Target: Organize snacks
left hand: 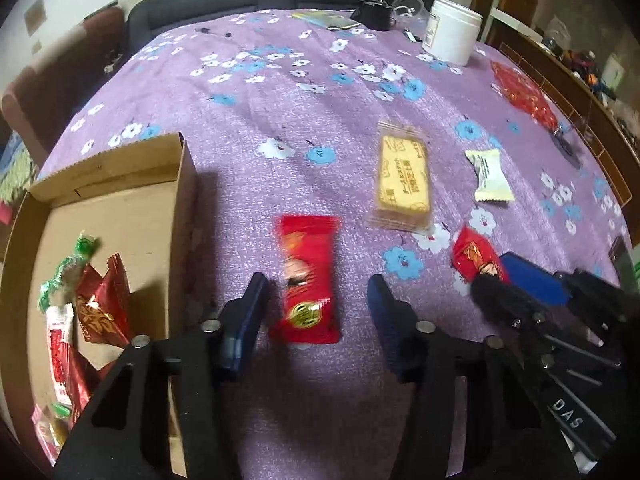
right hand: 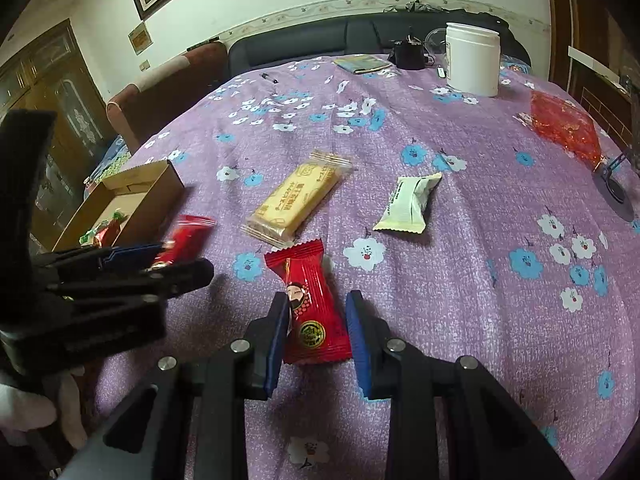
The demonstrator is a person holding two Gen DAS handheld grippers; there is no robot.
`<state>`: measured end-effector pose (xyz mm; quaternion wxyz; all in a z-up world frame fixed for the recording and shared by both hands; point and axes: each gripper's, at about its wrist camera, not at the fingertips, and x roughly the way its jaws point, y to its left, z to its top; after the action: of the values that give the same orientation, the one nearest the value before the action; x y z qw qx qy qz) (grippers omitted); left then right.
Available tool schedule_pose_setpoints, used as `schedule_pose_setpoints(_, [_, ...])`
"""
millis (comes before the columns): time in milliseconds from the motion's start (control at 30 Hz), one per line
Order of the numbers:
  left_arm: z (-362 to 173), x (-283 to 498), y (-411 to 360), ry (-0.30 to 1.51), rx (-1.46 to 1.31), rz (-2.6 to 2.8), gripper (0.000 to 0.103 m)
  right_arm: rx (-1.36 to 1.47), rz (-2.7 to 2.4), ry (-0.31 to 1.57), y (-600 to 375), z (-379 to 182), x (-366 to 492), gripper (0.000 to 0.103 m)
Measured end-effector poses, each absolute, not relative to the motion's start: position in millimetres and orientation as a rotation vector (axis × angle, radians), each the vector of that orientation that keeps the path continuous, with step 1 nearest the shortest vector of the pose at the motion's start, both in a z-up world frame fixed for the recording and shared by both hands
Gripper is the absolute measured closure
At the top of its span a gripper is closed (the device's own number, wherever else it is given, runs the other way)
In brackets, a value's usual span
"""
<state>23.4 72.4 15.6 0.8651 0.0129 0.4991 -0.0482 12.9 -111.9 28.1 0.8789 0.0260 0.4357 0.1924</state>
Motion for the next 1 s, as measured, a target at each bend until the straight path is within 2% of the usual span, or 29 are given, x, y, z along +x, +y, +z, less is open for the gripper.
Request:
schedule_pose_setpoints(100, [19, 17, 75, 1.036, 0.016, -0.147, 0.073, 0.062, 0.396, 0.913, -114, 28, 12, 0.071])
schedule_pose_setpoints(567, [16, 30, 50, 1.019, 0.056, -0.152, 0.073, 0.045, 0.385, 0.91, -112, 29, 9, 0.07])
schedule_pose_setpoints(667, [16, 28, 49, 1.003, 0.056, -0.175, 0.081, 0.057, 0.391, 0.914, -114, 29, 9, 0.074])
schedule_pose_setpoints(1000, [53, -13, 76, 0.915, -0.153, -0.28, 0.081, 0.13, 0.41, 0.9, -123, 34, 9, 0.075])
